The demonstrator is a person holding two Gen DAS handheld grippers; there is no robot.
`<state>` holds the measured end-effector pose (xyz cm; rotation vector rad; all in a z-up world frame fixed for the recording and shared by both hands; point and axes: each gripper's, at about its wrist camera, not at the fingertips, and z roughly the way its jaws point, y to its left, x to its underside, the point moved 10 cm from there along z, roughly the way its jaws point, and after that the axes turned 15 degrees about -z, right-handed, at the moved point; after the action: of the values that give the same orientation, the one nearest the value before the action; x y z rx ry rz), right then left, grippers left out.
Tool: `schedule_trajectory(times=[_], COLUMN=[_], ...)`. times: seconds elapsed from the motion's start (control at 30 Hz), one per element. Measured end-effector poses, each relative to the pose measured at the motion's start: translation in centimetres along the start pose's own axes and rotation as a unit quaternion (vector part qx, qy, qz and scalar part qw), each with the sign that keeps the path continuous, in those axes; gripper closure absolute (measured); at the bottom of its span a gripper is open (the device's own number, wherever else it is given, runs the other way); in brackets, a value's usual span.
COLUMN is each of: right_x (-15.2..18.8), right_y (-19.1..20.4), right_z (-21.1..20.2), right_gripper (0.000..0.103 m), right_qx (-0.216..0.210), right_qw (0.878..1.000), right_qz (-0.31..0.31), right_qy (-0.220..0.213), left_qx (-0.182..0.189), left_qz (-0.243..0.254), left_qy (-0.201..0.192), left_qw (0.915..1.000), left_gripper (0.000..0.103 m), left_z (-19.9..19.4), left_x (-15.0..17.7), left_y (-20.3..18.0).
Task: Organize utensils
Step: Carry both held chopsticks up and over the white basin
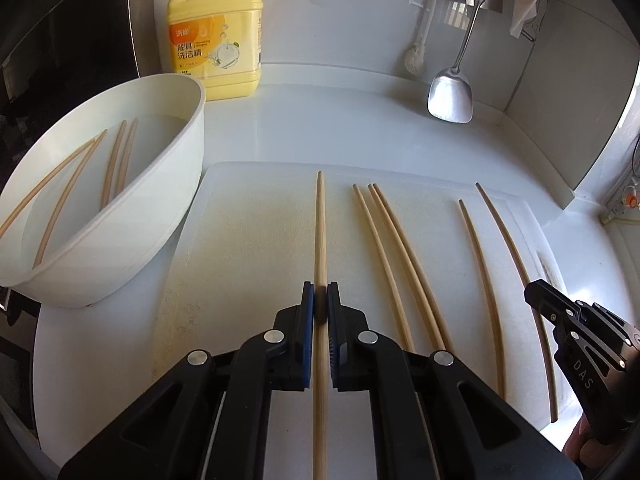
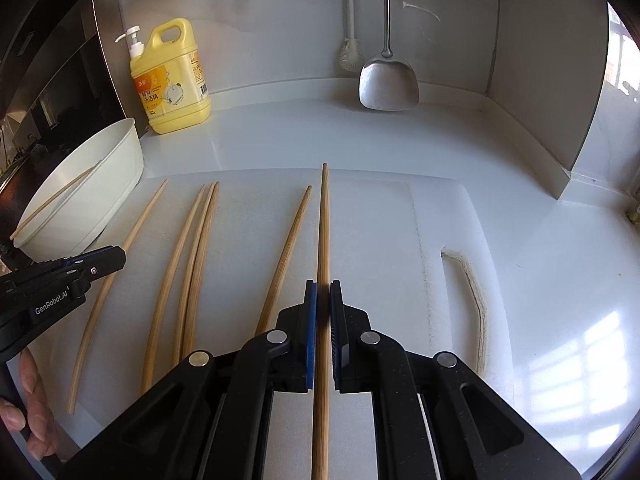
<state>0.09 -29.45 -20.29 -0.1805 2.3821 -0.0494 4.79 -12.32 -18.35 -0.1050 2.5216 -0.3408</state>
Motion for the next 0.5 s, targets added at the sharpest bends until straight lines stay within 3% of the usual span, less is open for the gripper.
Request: schedule_trajectory(times=[0.27, 0.5], right_x=[-4.1, -9.8], right_y=[1.2, 7.6], right_z=[-5.2, -8.6], right_gripper=[0.097, 0.097], right_qx=[-0.023, -0.079], right_qw=[0.999, 0.993], right_qz=[-0.013, -0.060], right_qy=[-0.026, -0.062], left_qx=[0.003, -0.021], left_qz=[-0.030, -0.066], left_qy=[-0.029, -0.054], left_qw=[0.9991, 0.9961], left_gripper=[0.096, 0.096], left_z=[-7.1, -12.3], left_x=[-3.7, -6.6], left_y=[0.2, 5.2])
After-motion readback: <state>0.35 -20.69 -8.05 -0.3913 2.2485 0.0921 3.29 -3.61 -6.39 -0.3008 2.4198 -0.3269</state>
